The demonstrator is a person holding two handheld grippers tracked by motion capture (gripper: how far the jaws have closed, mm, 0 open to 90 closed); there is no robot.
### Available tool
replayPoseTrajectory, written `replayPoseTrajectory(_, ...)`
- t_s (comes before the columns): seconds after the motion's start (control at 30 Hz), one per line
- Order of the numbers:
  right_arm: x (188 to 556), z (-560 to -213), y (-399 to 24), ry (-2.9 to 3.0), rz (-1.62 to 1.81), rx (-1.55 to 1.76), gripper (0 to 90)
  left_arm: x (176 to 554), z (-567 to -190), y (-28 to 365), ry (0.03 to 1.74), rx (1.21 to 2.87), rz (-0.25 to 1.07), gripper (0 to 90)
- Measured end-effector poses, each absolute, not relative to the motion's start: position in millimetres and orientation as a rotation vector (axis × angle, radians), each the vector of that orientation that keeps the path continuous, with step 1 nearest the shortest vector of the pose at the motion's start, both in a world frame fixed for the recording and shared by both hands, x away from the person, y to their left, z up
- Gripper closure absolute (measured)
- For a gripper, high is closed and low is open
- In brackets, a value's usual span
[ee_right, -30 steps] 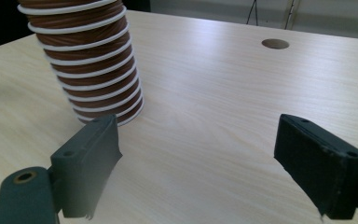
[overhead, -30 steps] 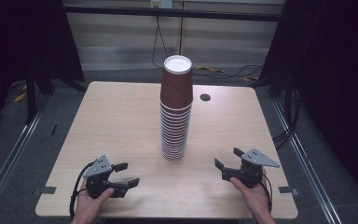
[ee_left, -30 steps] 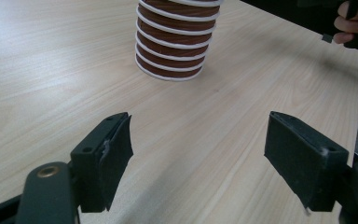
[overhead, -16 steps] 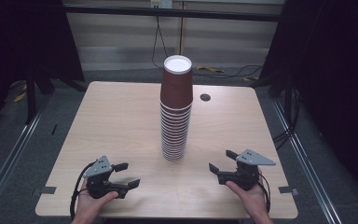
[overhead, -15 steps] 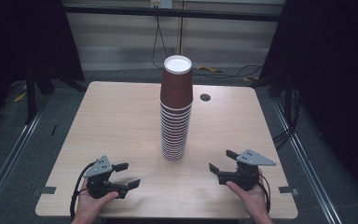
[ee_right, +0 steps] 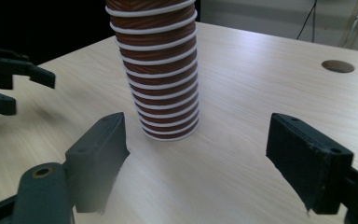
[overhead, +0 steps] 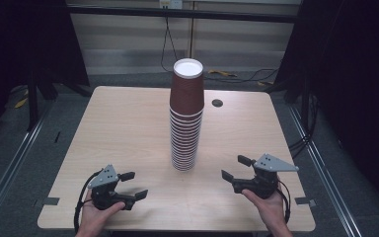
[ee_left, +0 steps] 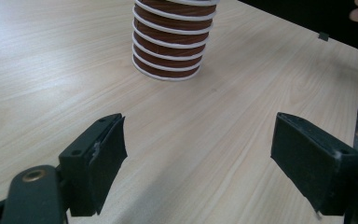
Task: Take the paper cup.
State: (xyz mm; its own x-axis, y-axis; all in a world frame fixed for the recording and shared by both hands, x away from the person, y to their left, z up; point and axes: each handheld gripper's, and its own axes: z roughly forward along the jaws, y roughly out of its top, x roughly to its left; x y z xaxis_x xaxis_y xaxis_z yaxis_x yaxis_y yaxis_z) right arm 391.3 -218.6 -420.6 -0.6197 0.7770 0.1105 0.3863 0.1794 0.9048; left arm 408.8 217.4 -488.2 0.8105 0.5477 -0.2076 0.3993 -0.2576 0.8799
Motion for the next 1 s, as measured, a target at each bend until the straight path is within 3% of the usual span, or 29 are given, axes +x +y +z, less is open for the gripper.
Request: replayPoseTrajectory(1.0,416.9,-342.2,-192.9,2.174,1.538,0.933,21.5,405.4,-486.2,211.3,0.661,1.892,0.14,20.4)
